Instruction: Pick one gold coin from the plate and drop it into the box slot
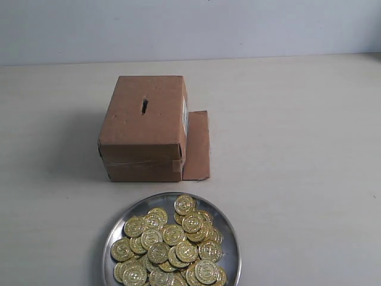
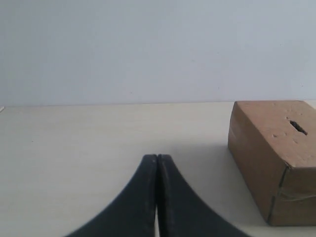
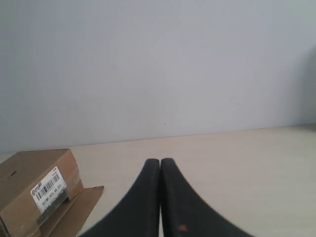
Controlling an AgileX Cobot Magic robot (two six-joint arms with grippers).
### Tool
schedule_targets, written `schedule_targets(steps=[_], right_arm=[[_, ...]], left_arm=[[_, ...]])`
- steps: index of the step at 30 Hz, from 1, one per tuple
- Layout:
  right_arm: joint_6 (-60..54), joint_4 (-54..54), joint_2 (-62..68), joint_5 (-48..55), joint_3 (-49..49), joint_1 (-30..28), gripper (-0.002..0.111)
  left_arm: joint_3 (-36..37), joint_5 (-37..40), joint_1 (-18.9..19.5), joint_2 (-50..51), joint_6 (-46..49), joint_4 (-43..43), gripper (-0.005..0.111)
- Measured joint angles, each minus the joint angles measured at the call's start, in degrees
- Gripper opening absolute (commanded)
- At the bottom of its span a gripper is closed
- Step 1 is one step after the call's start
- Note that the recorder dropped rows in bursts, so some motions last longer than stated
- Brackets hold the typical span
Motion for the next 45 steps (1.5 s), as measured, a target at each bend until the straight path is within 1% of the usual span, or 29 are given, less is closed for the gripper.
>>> schedule_targets(steps=[3, 5, 6, 7, 8, 9, 11, 14, 16, 17, 18, 21, 23, 25, 27, 29, 31, 33, 35, 39, 41, 43, 45], right_arm=[[0.1, 0.0, 0.0, -0.1, 0.0, 0.0, 0.0], [-0.4, -0.2, 0.0, -3.4, 0.0, 0.0, 0.0], [0.5, -0.3, 0.0, -8.1, 0.0, 0.0, 0.0], [2.1, -0.1, 0.0, -9.9, 0.0, 0.0, 0.0], [6.2, 0.3, 0.0, -12.2, 0.0, 0.0, 0.0], [8.5, 0.4, 0.0, -12.7, 0.0, 0.0, 0.0], [16.7, 1.3, 0.0, -13.3, 0.0, 0.0, 0.0], [23.2, 1.7, 0.0, -13.4, 0.0, 0.0, 0.0], [24.4, 1.7, 0.0, -13.4, 0.0, 0.0, 0.0], [24.7, 1.7, 0.0, -13.4, 0.0, 0.0, 0.0], [24.9, 1.8, 0.0, -13.7, 0.0, 0.0, 0.0], [25.6, 1.2, 0.0, -14.0, -0.3, 0.0, 0.0], [26.6, -1.9, 0.0, -13.5, -3.8, 0.4, 0.0], [27.2, -6.6, 0.0, -11.8, -8.2, 2.3, 0.0], [27.4, -10.9, 0.0, -8.4, -13.7, 4.3, 0.0], [27.1, -12.3, 1.6, -2.8, -20.5, 6.4, 0.0], [24.3, -12.0, 4.5, 2.6, -24.8, 8.1, 0.0], [18.4, -8.1, 8.3, 7.4, -28.5, 9.9, 0.0], [8.8, -0.6, 12.4, 12.4, -31.9, 11.4, 0.0], [-15.1, 21.1, 22.0, 24.5, -37.6, 13.1, 0.0], [-23.3, 28.0, 26.8, 30.8, -39.7, 13.3, 0.0], [-26.9, 31.9, 32.4, 35.8, -41.5, 13.3, 0.0], [-28.2, 33.4, 36.3, 39.4, -42.9, 13.3, 0.0]], left_arm=[[0.0, -0.1, 0.0, 0.0, 0.0, 0.0, 0.0], [0.0, -0.4, 0.0, 0.0, 0.0, 0.0, 0.0], [0.0, -0.5, 0.0, 0.0, 0.0, 0.0, 0.0], [0.0, -0.7, 0.0, 0.0, -0.1, 0.0, 0.0], [0.1, -1.5, 0.0, 0.0, -1.1, 0.0, 0.0], [0.1, -2.3, 0.0, 0.0, -2.0, 0.0, 0.0], [0.1, -5.6, 0.0, 0.0, -7.2, 0.0, 0.0], [0.2, -10.2, 0.0, 0.0, -15.0, 0.0, 0.0], [0.2, -15.3, 0.0, 0.0, -18.6, 0.0, 0.0], [0.2, -16.5, 0.0, 0.0, -18.8, 0.0, 0.0], [0.2, -19.4, 0.0, 0.0, -19.5, 0.0, 0.0], [0.2, -22.7, 0.0, 0.0, -20.9, 0.0, 0.0], [0.2, -23.4, 0.0, 0.0, -21.1, 0.0, 0.0], [0.2, -25.7, 0.0, 0.0, -21.3, 0.0, 0.0], [0.2, -27.7, 0.0, 0.0, -24.8, 0.0, 0.0], [0.2, -27.7, 0.0, 0.0, -29.2, 1.5, 0.0], [0.2, -27.0, 0.0, 0.0, -31.5, 4.2, 0.0], [0.2, -26.4, 0.0, 0.0, -33.5, 5.9, 0.0], [0.2, -25.8, 0.0, 0.0, -34.9, 7.4, 0.0], [0.2, -25.6, 0.0, 0.0, -36.8, 10.3, 0.0], [0.2, -25.1, 0.0, 0.0, -38.0, 11.3, 0.0], [0.2, -23.8, 0.0, 0.0, -39.0, 11.8, 0.0], [0.2, -22.1, 0.0, 0.0, -39.5, 12.0, 0.0]])
